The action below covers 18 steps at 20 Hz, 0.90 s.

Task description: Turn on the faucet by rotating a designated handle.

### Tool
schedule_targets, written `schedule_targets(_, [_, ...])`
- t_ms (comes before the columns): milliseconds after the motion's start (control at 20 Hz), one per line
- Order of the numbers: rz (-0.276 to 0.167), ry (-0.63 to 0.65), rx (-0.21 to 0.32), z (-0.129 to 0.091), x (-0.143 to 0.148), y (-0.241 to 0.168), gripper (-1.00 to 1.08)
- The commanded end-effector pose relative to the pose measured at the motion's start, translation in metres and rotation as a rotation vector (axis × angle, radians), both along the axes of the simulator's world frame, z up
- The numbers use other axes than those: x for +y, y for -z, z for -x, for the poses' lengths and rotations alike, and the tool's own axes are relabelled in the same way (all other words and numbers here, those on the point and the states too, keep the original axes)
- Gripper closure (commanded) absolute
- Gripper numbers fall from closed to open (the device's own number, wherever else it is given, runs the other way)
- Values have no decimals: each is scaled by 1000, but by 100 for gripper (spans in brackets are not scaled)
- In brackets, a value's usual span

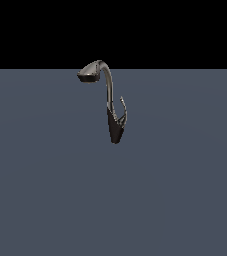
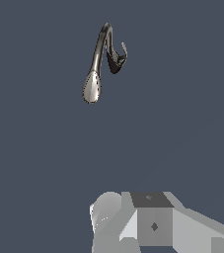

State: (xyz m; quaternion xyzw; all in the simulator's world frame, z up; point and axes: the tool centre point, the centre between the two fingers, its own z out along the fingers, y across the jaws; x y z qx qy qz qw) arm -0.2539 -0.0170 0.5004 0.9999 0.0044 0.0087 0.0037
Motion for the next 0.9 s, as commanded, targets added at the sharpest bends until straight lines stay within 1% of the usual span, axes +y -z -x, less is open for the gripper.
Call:
schedule_targets(0, [0, 0, 0, 0, 0, 0, 108])
schedule_targets(250, [-7, 17, 6, -4, 2, 2, 108])
schedule_targets(450, [-23, 55, 19, -13, 6, 8, 108])
schedule_targets(650, [-48, 115, 41, -27, 12, 16, 108])
schedule_targets(850, [-82, 199, 70, -47, 20, 28, 108])
